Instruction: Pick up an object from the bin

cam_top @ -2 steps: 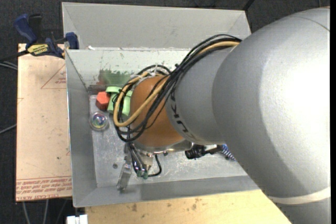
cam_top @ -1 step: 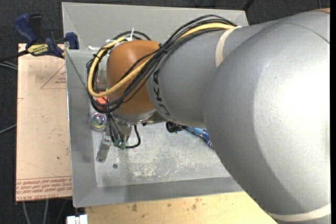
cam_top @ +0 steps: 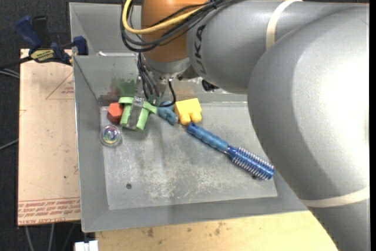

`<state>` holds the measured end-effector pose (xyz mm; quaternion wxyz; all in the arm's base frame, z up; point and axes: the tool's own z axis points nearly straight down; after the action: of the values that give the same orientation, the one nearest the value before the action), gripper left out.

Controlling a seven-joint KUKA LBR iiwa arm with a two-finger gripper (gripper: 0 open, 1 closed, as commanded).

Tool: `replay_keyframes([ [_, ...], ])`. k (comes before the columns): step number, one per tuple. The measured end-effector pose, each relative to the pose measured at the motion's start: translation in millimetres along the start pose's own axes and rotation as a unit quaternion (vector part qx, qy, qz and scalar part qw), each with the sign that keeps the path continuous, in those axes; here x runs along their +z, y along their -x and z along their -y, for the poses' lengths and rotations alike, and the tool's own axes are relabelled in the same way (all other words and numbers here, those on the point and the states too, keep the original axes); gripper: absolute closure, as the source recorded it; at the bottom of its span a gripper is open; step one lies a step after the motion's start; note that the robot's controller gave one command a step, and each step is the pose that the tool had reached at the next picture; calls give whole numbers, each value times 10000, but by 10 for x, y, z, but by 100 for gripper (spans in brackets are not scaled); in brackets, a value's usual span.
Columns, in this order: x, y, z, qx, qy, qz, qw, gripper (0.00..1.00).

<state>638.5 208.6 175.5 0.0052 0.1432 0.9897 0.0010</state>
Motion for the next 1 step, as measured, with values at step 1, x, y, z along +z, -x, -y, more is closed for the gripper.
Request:
replay_keyframes([
  [1,1096,46,194,233,-29,-59,9997,0],
])
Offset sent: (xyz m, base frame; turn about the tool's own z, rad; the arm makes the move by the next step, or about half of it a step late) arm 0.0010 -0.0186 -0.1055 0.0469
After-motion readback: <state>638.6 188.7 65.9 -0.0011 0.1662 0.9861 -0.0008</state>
